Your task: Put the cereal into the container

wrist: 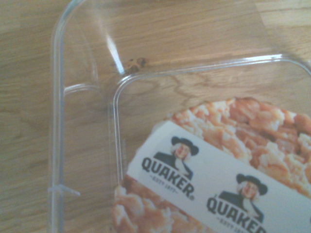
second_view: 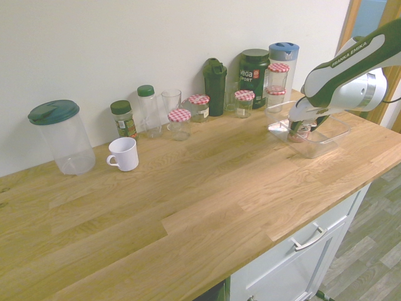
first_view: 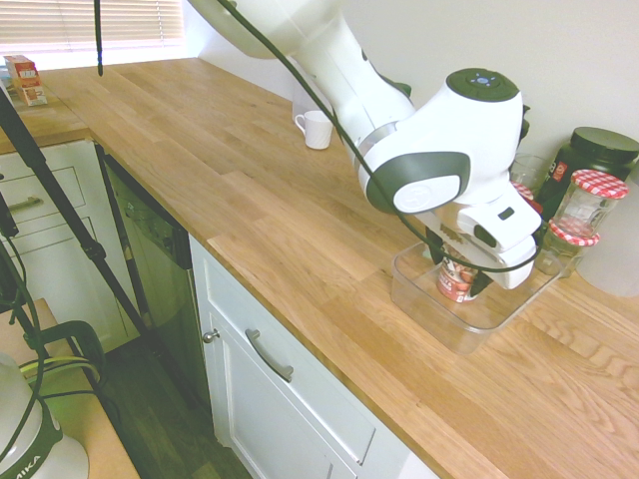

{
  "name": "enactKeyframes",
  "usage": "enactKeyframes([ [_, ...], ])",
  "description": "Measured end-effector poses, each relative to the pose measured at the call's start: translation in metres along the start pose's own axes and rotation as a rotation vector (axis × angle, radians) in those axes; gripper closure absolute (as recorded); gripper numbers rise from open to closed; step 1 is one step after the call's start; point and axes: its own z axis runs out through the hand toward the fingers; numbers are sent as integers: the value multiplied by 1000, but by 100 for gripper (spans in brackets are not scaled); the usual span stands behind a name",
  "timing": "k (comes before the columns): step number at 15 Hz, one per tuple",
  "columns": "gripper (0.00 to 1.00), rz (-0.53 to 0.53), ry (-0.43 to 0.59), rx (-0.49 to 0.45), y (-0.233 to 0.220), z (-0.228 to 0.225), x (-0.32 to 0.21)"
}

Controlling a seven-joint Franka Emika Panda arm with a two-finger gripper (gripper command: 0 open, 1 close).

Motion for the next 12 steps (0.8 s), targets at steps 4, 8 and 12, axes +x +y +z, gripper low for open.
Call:
enactKeyframes([
  [4,0,8,-97,-64,-10,-27,2],
  [8,0,24,-135,-119,-13,-52,1],
  [12,0,27,-112,-94,-17,-77,4],
])
